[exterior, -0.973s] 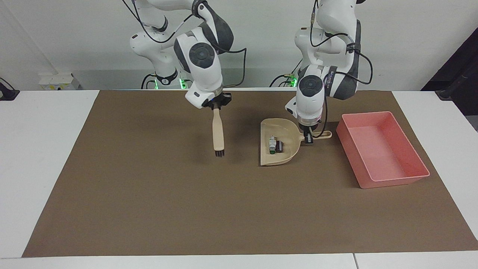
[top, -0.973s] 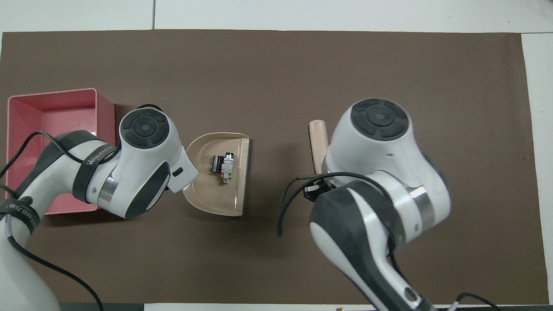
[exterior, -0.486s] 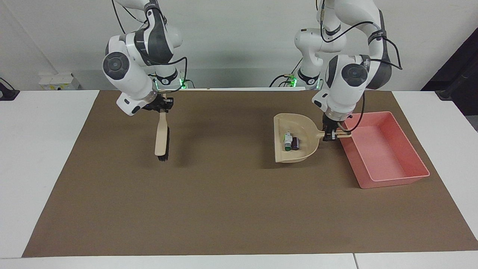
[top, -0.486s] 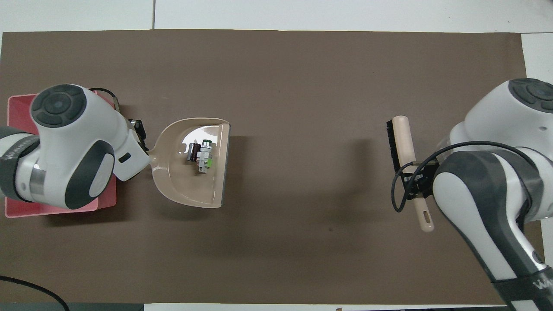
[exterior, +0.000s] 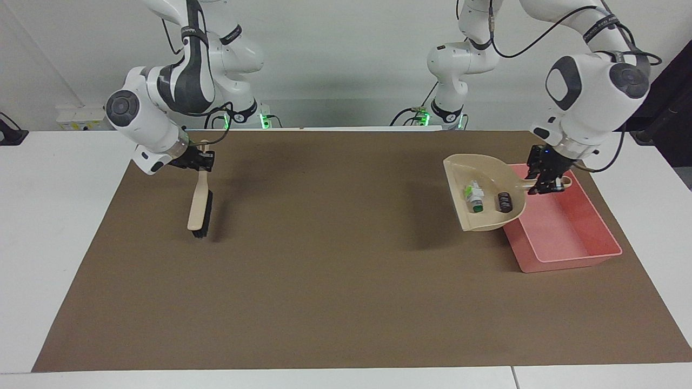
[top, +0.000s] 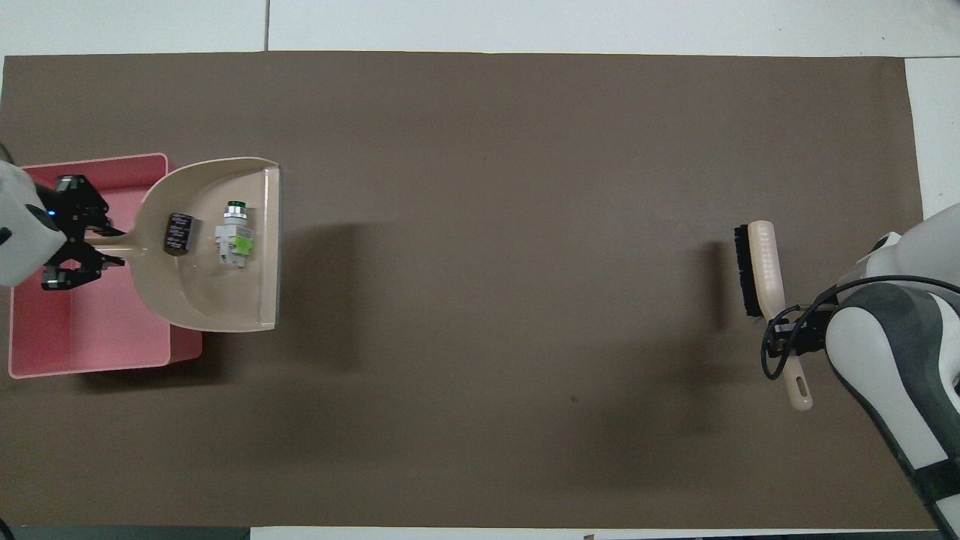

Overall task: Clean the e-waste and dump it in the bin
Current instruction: 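Tip the dustpan over the pink bin with the left gripper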

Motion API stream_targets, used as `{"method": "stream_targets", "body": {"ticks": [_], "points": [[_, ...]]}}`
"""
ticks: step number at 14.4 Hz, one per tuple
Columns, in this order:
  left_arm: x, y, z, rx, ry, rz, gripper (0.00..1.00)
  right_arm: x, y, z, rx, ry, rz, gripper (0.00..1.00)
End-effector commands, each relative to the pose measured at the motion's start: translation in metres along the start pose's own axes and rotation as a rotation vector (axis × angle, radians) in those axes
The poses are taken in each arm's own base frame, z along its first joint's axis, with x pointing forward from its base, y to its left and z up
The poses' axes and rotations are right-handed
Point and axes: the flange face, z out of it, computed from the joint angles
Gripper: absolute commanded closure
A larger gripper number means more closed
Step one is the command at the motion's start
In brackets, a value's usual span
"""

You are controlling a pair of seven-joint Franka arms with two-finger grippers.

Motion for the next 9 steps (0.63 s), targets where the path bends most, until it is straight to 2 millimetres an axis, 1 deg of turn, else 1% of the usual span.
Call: {"method": "stream_targets", "body": {"ticks": [1,2,3,4,5,6,7,8,9], "points": [[-0.077,0.006,-0.017,-0.004,0.040,-0.070,1.00,-0.002,0.010,0.006,-0.026,0.042,-0.005,1.00],[-0.113,0.011,-0.022,0.016,0.037,-0.106,1.00,-0.002,0.014,0.012,-0.029,0.039,0.001,1.00],[-0.133,0.014,-0.025,0.029,0.036,-0.111,1.00,-0.001,0.012,0.019,-0.031,0.028,0.001,1.00],[-0.148,0.014,-0.027,0.035,0.024,-0.126,1.00,0.000,0.012,0.024,-0.049,0.015,-0.005,1.00],[-0.160,0.014,-0.030,0.046,-0.004,-0.134,1.00,0.001,0.015,0.025,-0.068,0.010,-0.009,1.00],[-0.170,0.014,-0.030,0.050,-0.068,-0.130,1.00,0.002,0.017,0.027,-0.076,0.005,-0.009,1.00],[-0.175,0.011,-0.030,0.053,-0.145,-0.125,1.00,0.002,0.018,0.028,-0.077,0.005,-0.007,1.00],[-0.174,0.006,-0.032,0.062,-0.227,-0.103,1.00,0.002,0.017,0.028,-0.079,0.003,-0.004,1.00],[-0.176,0.003,-0.031,0.058,-0.289,-0.117,1.00,0.002,0.018,0.028,-0.082,0.004,0.010,1.00]]}}
